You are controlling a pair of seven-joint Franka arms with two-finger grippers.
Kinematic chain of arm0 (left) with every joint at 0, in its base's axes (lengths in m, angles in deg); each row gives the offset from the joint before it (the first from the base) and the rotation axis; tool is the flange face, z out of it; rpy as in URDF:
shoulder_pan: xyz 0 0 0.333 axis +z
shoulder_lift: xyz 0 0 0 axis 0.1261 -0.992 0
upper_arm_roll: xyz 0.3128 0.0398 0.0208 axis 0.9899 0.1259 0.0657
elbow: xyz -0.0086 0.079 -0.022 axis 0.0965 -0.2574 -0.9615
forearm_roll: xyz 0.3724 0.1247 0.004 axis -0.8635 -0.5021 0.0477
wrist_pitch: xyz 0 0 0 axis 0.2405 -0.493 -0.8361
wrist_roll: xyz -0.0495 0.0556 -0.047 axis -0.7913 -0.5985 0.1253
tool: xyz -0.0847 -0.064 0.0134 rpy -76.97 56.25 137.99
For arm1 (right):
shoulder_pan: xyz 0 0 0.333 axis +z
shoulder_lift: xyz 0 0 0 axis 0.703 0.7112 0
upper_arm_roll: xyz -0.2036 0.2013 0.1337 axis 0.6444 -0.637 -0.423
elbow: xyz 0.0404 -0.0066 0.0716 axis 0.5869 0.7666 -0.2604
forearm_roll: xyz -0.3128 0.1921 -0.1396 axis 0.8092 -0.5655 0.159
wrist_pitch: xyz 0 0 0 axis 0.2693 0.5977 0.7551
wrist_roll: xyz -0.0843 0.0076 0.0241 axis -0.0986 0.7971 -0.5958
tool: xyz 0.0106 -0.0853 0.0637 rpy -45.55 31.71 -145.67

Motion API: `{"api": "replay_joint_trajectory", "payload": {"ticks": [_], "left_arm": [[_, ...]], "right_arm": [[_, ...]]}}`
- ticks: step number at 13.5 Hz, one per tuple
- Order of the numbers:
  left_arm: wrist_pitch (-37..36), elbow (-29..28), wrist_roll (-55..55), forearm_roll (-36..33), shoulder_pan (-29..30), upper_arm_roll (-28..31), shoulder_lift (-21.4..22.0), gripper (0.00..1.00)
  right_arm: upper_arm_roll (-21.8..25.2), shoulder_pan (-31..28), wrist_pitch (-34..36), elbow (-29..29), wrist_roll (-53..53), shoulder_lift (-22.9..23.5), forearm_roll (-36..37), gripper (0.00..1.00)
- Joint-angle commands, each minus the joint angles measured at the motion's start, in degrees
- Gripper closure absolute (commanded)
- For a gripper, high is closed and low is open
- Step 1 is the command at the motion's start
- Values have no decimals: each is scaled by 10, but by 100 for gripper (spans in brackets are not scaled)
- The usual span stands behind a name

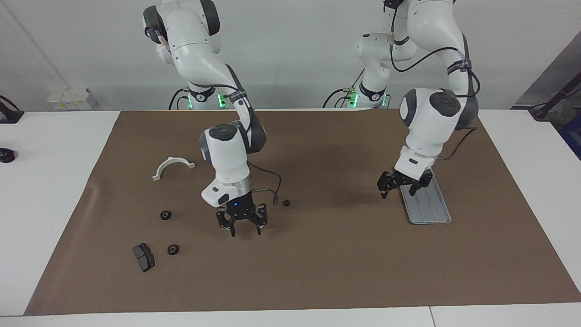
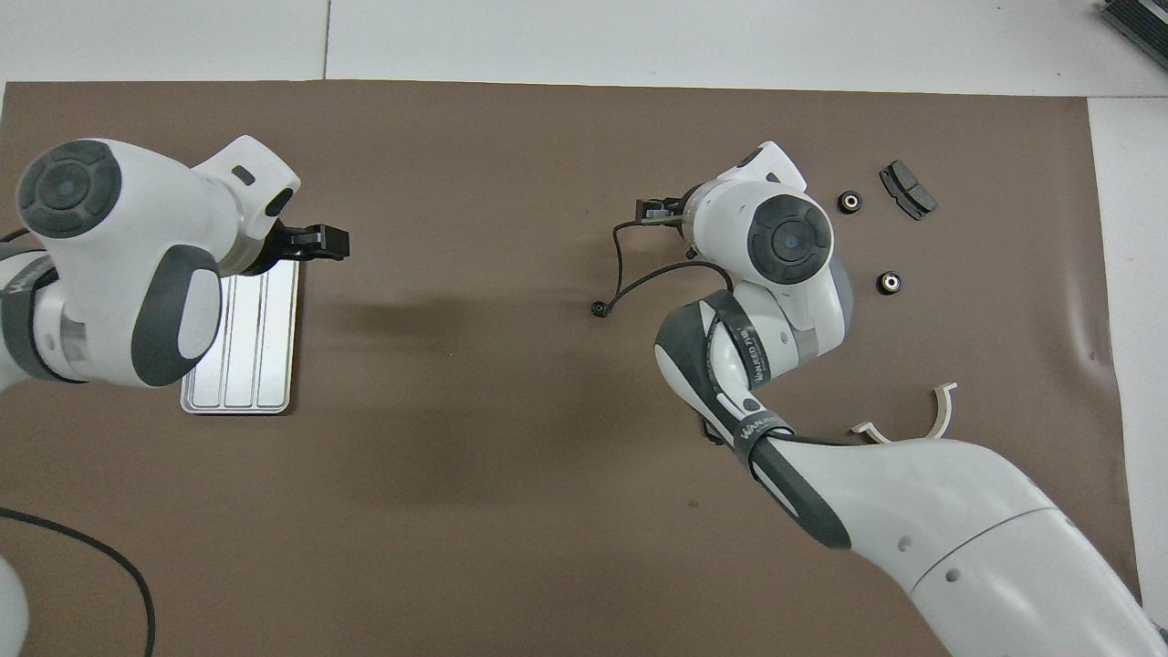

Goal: Place bearing gear from tray to pile

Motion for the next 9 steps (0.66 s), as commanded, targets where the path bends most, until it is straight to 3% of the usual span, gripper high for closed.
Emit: {"api": "replay_joint_trajectory", "payload": {"ticks": [1, 3, 6, 9], "left_arm": [[-37, -25, 113, 16, 62, -7, 41, 0], [-58, -17, 169, 16, 97, -6, 48, 0], [-126, 16, 163, 9, 91, -2, 69, 0], [-208, 45, 165, -12, 89, -9, 101, 0]], "right_arm": [[4, 39, -10, 4, -58, 0, -1, 17], [4, 60, -5, 13, -78, -1, 0, 17], [4, 82, 7, 18, -103, -1, 0, 18], [4, 90, 48, 27, -102, -6, 2, 26]]}}
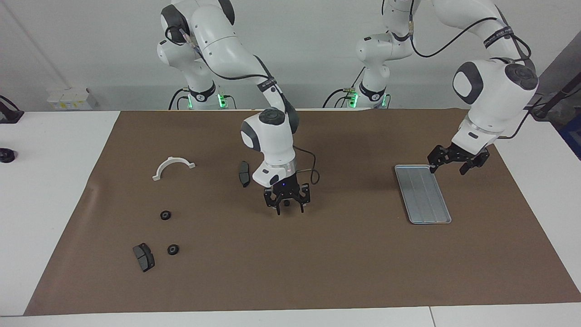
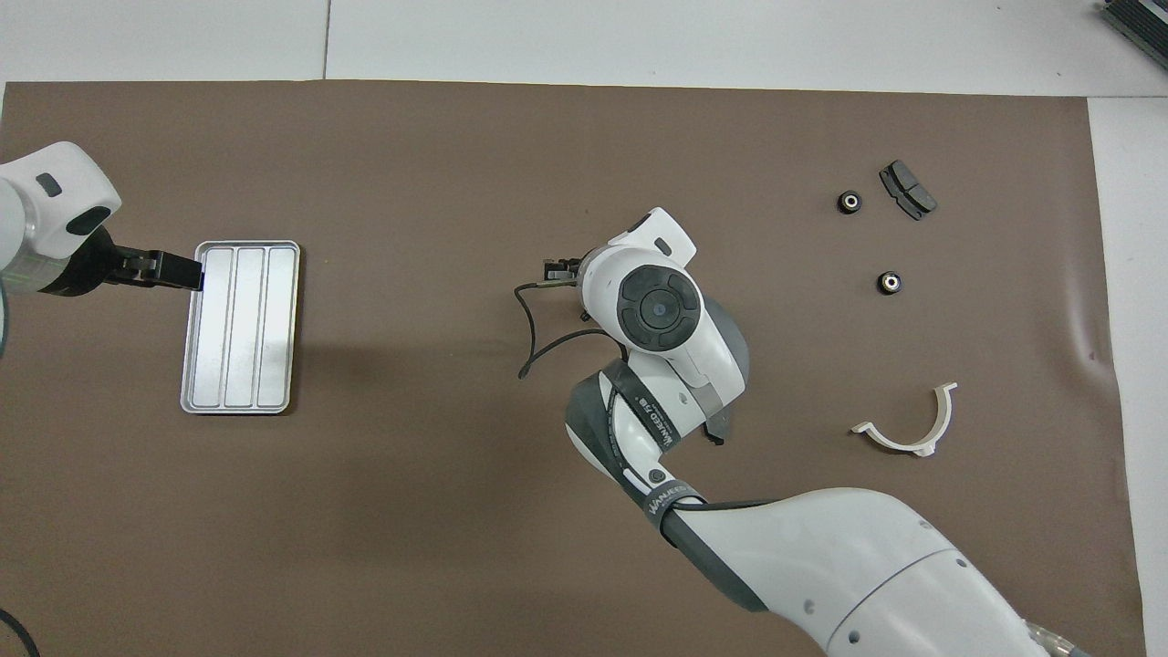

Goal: Place bearing gear from tray to pile

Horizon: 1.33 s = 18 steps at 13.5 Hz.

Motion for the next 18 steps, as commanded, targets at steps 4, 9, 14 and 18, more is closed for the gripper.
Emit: {"api": "replay_joint_trajectory", "payload": {"ticks": [4, 9, 14, 18], "left_arm": [[-185, 109, -23, 15, -5, -3, 36, 0], [-188, 87, -27, 25, -5, -2, 68, 0], [-210, 111, -29, 20, -1, -1, 72, 0], [-242, 138, -28, 13, -6, -3, 66, 0]], "right_arm": [[3, 16, 81, 25, -7, -21, 7, 41], [2, 21, 101, 30, -7, -27, 7, 56], [2, 19, 99, 39, -7, -30, 7, 74], [3, 17, 98, 38, -8, -29, 7, 93]]}}
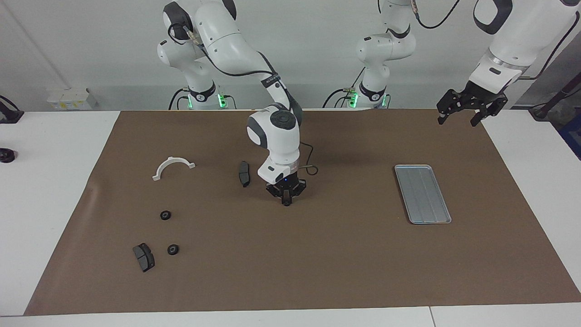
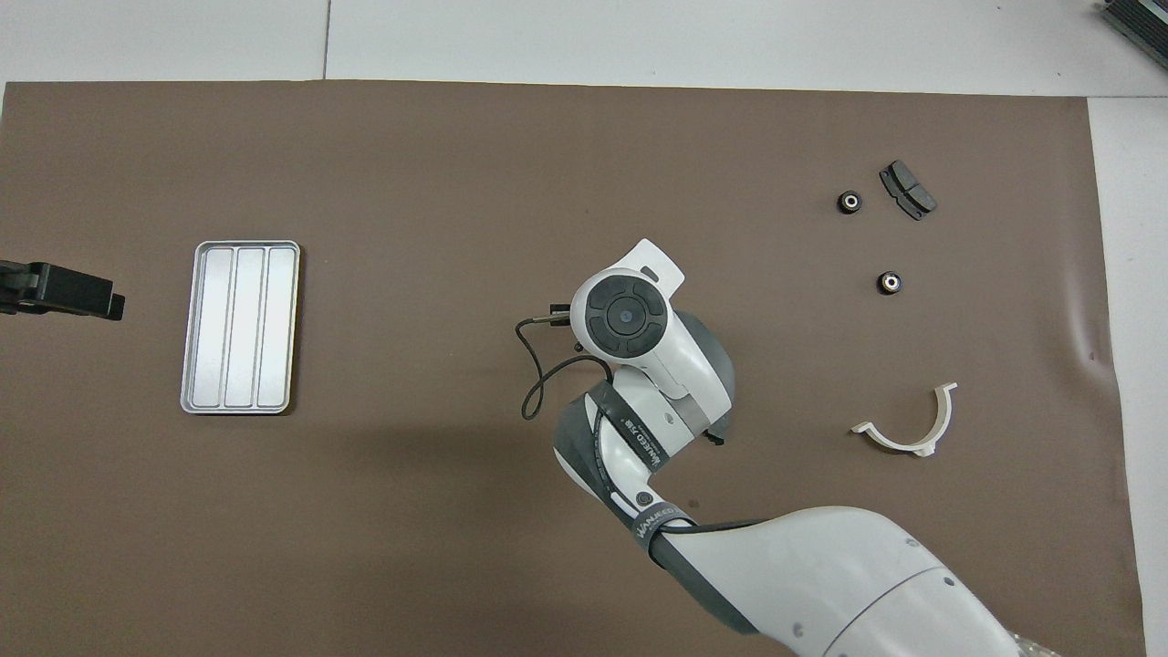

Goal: Place bearing gear from tray to pile
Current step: 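Carry the gear with the right gripper to the pile and release it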

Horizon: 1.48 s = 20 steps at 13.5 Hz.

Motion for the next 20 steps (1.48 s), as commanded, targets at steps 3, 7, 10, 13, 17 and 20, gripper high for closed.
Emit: {"api": "replay_joint_trajectory", "payload": {"ticks": [3, 7, 10, 13, 17, 20], "left_arm": [[-17, 9, -3, -17, -6, 3, 4, 0], [6, -12, -13, -10, -5, 0, 12, 0], [39, -33, -48, -10, -16, 0, 20, 0], [36, -34, -48, 4, -16, 1, 20, 0], [22, -39, -47, 3, -16, 2, 26, 0], [21, -38, -48, 3, -7, 7, 26, 0]], "right_arm": [[6, -14, 5, 12, -2, -16, 20, 94], [5, -75, 32, 7, 56, -30, 46, 94], [3, -129, 48, 10, 99, -49, 41, 94], [0, -193, 62, 10, 151, -61, 31, 94], [0, -239, 63, 21, 190, -64, 6, 93], [0, -247, 63, 48, 187, -75, -18, 73]]}}
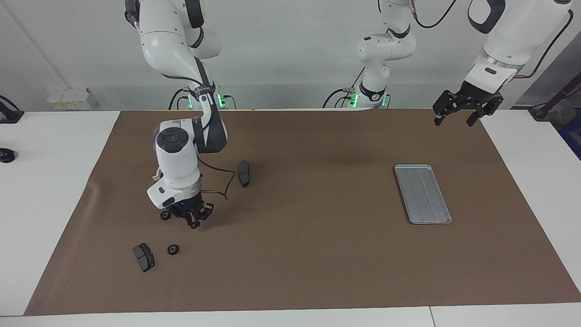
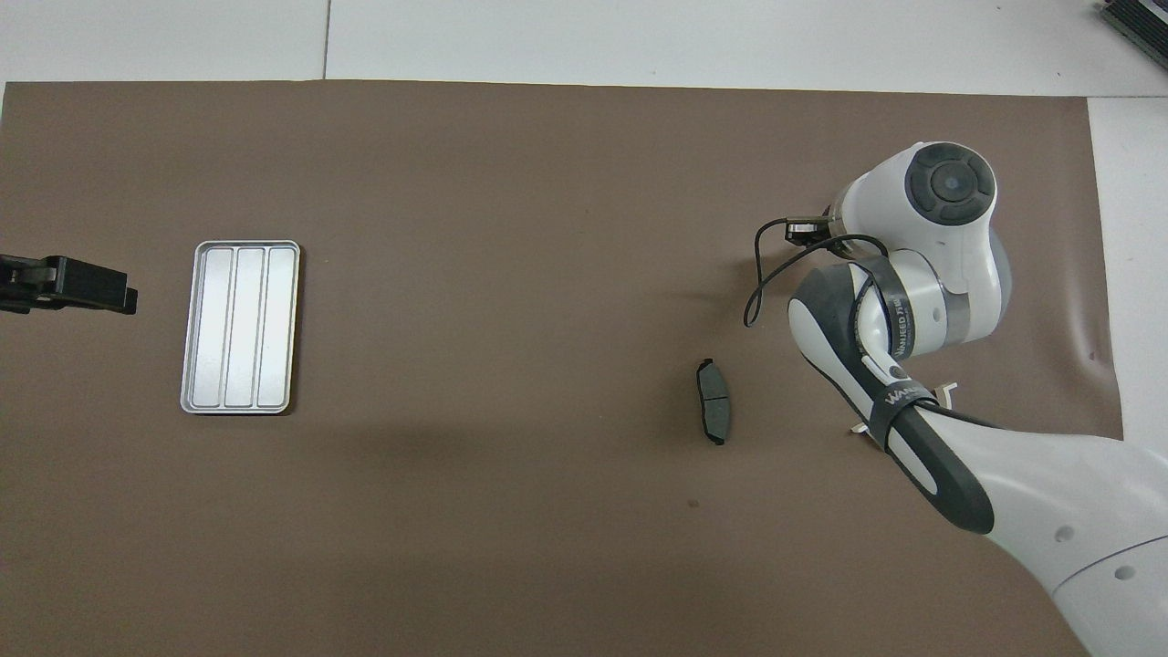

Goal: Place bearing gear from tray to pile
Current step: 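Carry the gear with the right gripper to the pile and release it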

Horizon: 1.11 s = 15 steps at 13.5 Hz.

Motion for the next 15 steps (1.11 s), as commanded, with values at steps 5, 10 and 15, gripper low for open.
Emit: {"api": "replay_joint_trajectory", "payload": {"ticks": [5, 10, 15], "left_arm": [[0, -21, -5, 5, 4, 8, 21, 0], [0, -22, -5, 5, 4, 8, 21, 0], [0, -21, -5, 5, 4, 8, 21, 0]], "right_arm": [[-10, 1, 28, 37, -4, -32, -29, 3], [-9, -23, 100, 25, 3, -91, -29, 0], [-10, -38, 201, 6, 13, -156, -30, 0]]}}
